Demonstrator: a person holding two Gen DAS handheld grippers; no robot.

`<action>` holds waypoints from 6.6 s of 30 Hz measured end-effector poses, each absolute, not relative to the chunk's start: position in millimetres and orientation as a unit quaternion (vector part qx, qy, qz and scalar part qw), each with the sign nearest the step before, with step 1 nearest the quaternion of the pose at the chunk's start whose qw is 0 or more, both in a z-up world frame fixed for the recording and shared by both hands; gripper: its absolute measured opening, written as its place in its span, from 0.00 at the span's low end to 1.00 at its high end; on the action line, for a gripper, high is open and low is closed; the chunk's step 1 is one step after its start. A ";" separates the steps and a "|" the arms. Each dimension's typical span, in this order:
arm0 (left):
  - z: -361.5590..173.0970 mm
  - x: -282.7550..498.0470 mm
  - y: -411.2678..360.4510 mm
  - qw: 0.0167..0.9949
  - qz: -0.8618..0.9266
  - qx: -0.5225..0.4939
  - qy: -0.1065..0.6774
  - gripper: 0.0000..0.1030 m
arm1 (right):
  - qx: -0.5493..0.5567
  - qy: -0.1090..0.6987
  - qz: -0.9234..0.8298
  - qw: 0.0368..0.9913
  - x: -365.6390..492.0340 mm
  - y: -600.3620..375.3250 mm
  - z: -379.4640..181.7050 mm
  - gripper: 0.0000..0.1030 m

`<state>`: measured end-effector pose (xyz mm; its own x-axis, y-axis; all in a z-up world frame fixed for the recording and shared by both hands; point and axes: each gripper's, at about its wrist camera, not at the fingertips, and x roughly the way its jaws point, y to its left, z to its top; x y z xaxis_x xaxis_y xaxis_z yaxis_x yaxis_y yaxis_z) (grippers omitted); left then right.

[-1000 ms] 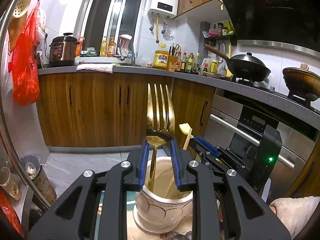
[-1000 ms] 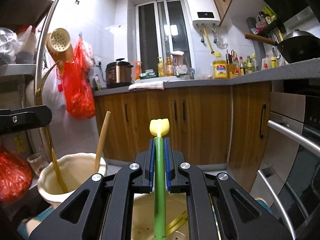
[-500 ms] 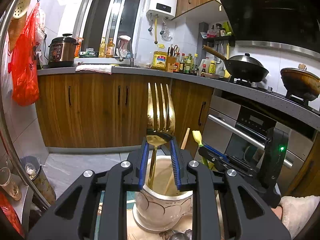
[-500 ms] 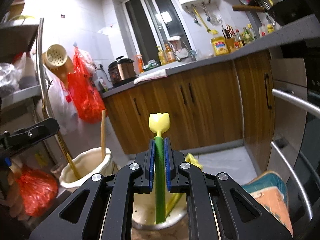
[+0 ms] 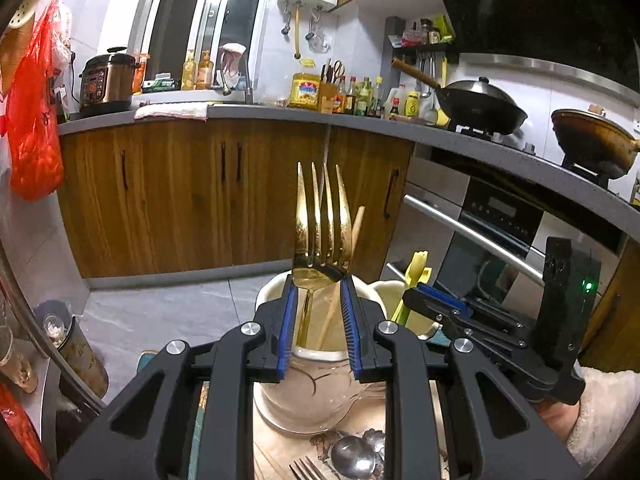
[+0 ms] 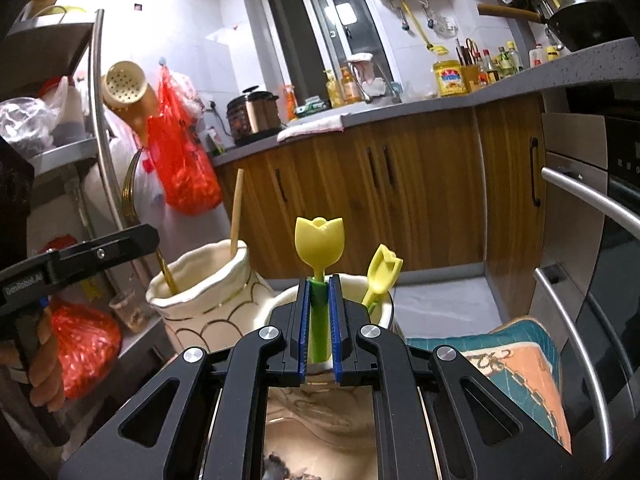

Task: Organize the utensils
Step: 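Open both grippers to release the fork and spoon into the holder, then move both grippers back down to the remaining utensils on the mat, then grasp a wooden chopstick with the left gripper while the right grasps the flower-ended steel spoon, then lift the chopstick and flower spoon up over the ceramic holder with both grippers, then drop chopstick into tall cup with left gripper while right drops spoon into small cup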

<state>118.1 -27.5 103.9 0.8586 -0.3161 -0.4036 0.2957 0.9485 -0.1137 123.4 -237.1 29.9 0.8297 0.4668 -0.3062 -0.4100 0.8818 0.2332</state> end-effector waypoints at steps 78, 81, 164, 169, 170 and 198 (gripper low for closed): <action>-15.5 46.0 5.6 0.902 -0.014 0.061 0.427 0.63 | -0.061 0.423 0.207 0.880 50.8 -177.3 -46.4 0.04; -19.8 47.9 4.8 0.898 -0.015 0.063 0.436 0.61 | -0.058 0.422 0.208 0.880 51.2 -181.2 -45.5 0.04; 127.2 148.5 -37.8 0.988 -0.132 -0.037 0.063 0.06 | 0.110 0.085 0.185 0.973 155.6 -235.8 67.5 0.04; 121.9 129.6 -29.4 0.987 -0.135 -0.030 0.085 0.06 | 0.095 0.096 0.182 0.974 136.4 -245.0 64.5 0.02; 120.3 123.8 -26.6 0.986 -0.134 -0.030 0.094 0.06 | 0.091 0.098 0.181 0.974 133.2 -246.1 63.4 0.02; 86.8 104.5 -20.7 0.971 -0.116 -0.002 0.207 0.31 | 0.115 0.187 0.189 0.957 115.9 -266.5 43.3 0.13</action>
<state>104.5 -20.7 86.8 0.8872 -0.2262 -0.4022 0.2243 0.9731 -0.0526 115.9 -266.5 43.3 0.8586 0.4044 -0.3151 -0.3180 0.9022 0.2915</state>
